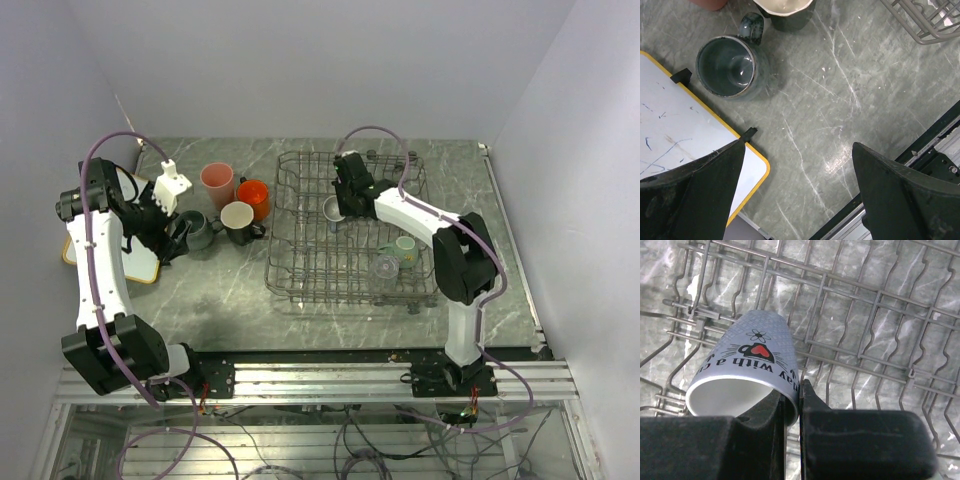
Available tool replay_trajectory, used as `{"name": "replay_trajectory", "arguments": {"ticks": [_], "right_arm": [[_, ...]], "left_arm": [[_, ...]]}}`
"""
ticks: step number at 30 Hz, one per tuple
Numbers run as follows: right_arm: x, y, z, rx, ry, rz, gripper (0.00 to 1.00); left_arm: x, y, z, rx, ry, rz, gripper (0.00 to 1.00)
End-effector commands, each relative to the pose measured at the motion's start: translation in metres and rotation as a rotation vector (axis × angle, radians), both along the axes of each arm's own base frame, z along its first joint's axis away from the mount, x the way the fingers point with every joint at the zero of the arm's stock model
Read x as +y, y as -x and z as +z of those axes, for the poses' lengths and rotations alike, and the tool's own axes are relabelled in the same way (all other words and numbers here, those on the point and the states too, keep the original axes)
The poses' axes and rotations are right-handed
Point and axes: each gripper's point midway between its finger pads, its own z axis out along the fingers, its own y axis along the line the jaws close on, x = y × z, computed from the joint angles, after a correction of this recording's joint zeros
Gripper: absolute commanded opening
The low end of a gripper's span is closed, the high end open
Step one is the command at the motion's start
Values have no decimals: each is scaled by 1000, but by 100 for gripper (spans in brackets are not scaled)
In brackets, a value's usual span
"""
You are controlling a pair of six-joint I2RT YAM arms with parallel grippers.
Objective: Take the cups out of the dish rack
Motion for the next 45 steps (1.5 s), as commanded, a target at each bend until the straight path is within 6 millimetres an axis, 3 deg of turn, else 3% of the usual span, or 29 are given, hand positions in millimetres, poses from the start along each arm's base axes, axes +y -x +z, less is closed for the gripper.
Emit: {"name": "replay_trajectory", "arguments": {"ticks": [1, 7, 15, 20, 24, 29, 33, 39, 45], "right_arm": [[15, 4, 72, -103, -72, -9, 0], [58, 44, 109, -73, -78, 57, 0], [161, 125, 133, 11, -174, 249, 0], [215, 155, 116, 95, -209, 308, 0], [246, 157, 87, 168, -241, 293, 0], [263, 152, 51, 226, -221, 271, 0], [262, 148, 34, 232, -198, 246, 0], [261, 151, 17, 264, -189, 227, 0], [264, 148, 7, 276, -183, 209, 0]], "left_arm": [[1, -6, 10, -22, -8, 21, 99], [3, -10, 21, -66, -17, 40, 99], [21, -22, 19, -59, -56, 177, 99], [38, -23, 16, -56, -77, 250, 99], [39, -19, 17, -81, -83, 250, 99], [41, -11, 11, -53, -103, 231, 99], [44, -4, 6, -39, -120, 214, 99], [39, 0, 5, -48, -106, 177, 99], [18, 11, 8, -61, -36, 82, 100]]}}
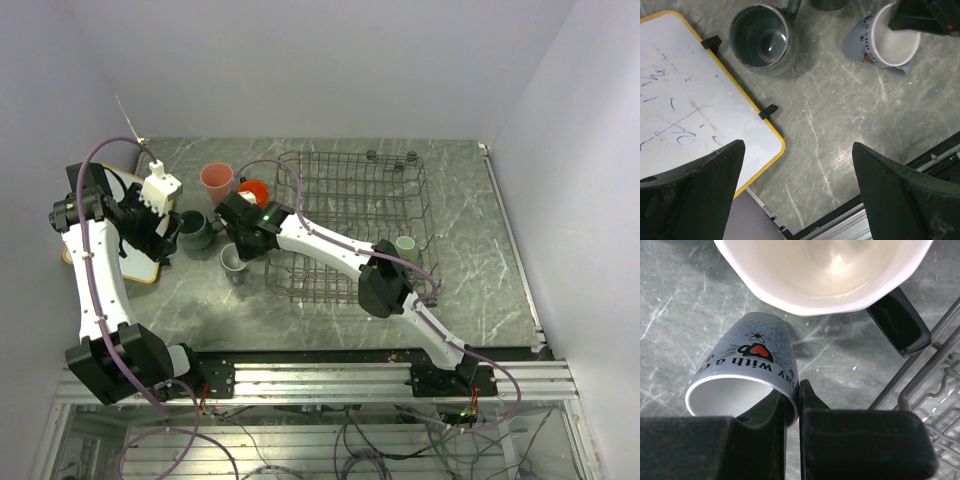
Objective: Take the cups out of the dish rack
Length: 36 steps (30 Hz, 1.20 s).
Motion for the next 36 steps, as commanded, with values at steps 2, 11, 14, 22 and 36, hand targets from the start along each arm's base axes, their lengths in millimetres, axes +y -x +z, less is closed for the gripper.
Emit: {"name": "replay_trajectory", "arguments": {"ticks": [2, 11, 14, 22, 36], "right_arm": [[8, -8, 7, 3, -55, -37, 0], [20, -20, 21, -18, -132, -51, 23], [17, -25, 25, -23, -140, -61, 30], [20, -29, 62, -43, -233, -46, 49], [-76, -49, 160, -209, -197, -143, 76]], "left_arm": [[-27, 17, 7, -28, 80, -132, 100], [-31, 22, 8, -31, 78, -171, 99], [-32, 20, 9, -49, 77, -159, 99], [-36, 19, 8, -34, 99, -169, 99], [-62, 26, -1, 24, 96, -274, 99]]}}
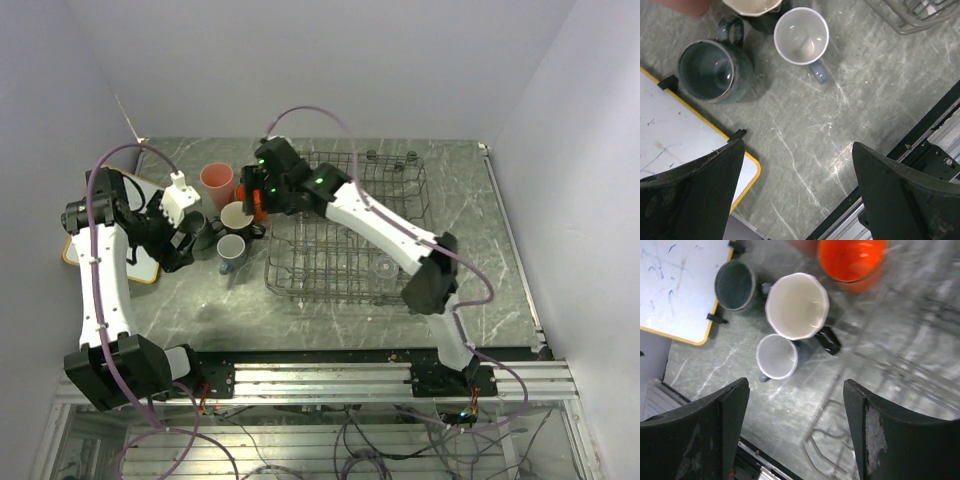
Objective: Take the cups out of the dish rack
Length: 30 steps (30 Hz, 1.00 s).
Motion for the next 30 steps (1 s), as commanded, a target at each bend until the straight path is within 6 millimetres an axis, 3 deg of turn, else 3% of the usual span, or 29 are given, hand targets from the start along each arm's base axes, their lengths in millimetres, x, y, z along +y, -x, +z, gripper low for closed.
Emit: {"name": "replay_trajectory", "arguments": {"ticks": [1, 3, 9, 15, 19, 23, 27, 30], "right_arm": [[-60, -2, 23, -64, 93, -97, 78], [-91, 4, 33, -80, 101, -143, 81], [-189, 23, 23, -58, 125, -290, 86], [-264, 53, -18, 11, 259, -388, 82], [-290, 64, -27, 30, 277, -437, 81], [-308, 73, -41, 59, 322, -463, 88], [-319, 76, -56, 83, 360, -483, 99], [-323, 74, -67, 96, 364, -492, 100]], "left_arm": [[-21, 5, 0, 17, 22, -89, 99], [-34, 5, -3, 32, 30, -119, 99], [-75, -5, -1, 13, 18, -169, 99], [-121, 0, -14, 38, -8, -259, 99], [-154, 4, -33, 59, -55, -316, 99], [-179, 4, -49, 55, -107, -362, 99], [-184, -2, -65, 57, -135, -352, 99], [-184, -10, -70, 34, -143, -322, 99]]}}
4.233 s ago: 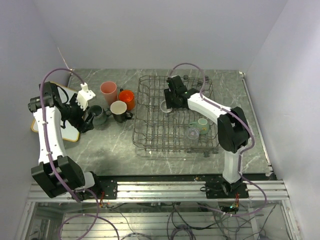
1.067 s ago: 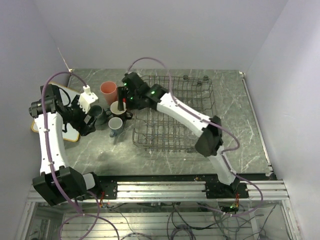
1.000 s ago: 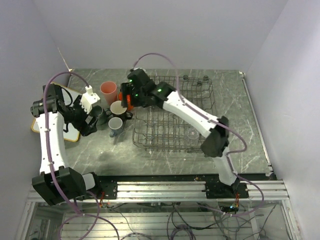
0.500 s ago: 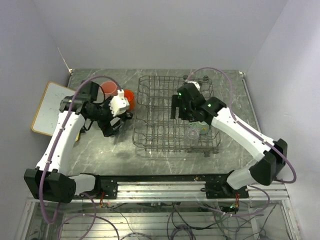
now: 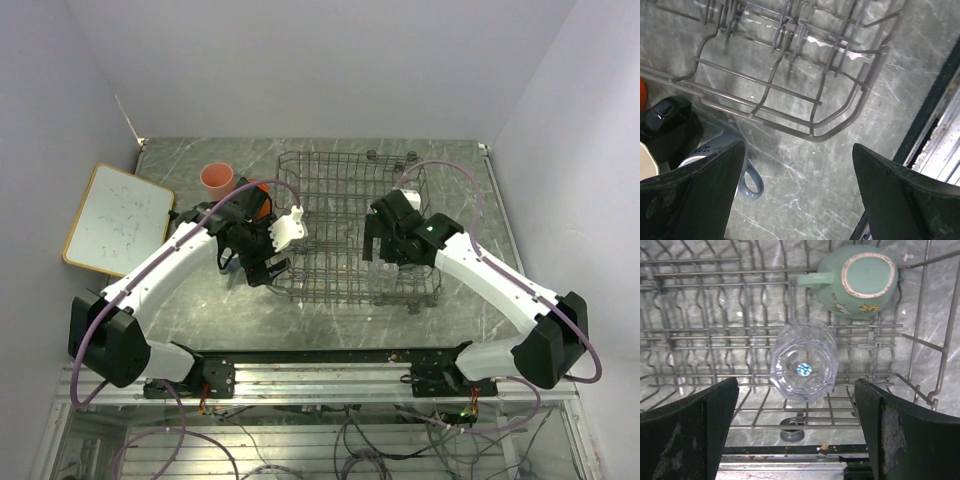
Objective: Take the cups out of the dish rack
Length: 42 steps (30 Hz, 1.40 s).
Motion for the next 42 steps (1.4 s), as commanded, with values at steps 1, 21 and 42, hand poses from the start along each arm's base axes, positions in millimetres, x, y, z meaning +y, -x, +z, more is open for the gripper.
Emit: {"name": "replay_trajectory", "arguments": {"ticks": [1, 21, 42], "right_arm": [[-13, -4, -13, 3, 13, -45, 100], [-3, -11, -72, 87, 19, -34, 82], [26, -33, 22, -41, -112, 56, 18]], "left_arm": [[-2, -21, -1, -77, -5, 72, 99], [-4, -57, -25, -134, -48, 153, 96], [-7, -26, 72, -266, 148, -24, 99]]}}
